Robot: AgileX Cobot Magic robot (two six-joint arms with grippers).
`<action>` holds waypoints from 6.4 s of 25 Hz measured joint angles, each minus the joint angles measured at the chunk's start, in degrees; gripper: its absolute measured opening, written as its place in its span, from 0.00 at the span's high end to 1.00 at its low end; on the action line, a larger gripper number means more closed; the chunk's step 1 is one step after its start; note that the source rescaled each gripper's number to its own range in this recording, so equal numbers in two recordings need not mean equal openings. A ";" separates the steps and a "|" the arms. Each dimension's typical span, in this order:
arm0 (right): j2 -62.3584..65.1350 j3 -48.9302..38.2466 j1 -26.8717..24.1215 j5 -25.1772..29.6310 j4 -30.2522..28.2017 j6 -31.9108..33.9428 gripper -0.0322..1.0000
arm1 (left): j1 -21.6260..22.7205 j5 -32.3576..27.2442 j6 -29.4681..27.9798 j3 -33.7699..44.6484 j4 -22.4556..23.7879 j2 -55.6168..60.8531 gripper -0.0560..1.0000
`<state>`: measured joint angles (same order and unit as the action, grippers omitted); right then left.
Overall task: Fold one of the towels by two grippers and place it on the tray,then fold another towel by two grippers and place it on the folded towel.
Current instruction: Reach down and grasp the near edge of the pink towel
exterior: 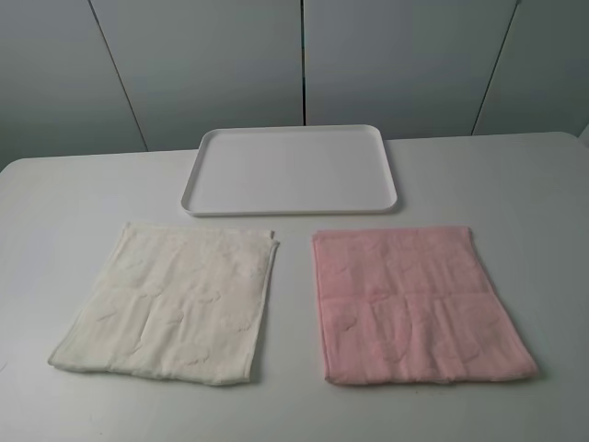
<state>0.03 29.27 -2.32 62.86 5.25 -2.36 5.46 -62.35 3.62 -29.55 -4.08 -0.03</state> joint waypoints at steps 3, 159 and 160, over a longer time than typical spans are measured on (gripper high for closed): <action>0.00 0.00 0.00 0.00 0.00 0.00 0.00 | 0.00 0.00 0.00 0.00 0.00 0.00 0.07; -93.87 -7.47 12.67 -39.20 -4.42 -78.03 0.72 | -70.59 14.36 27.70 -47.01 2.74 -123.63 0.07; -93.87 -7.47 12.67 -39.47 -4.52 -78.03 0.76 | -70.59 14.36 27.70 -47.01 2.74 -123.63 0.07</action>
<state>-93.84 21.80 10.35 23.39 0.73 -80.39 -65.13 -48.00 31.33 -76.57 -1.34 -123.66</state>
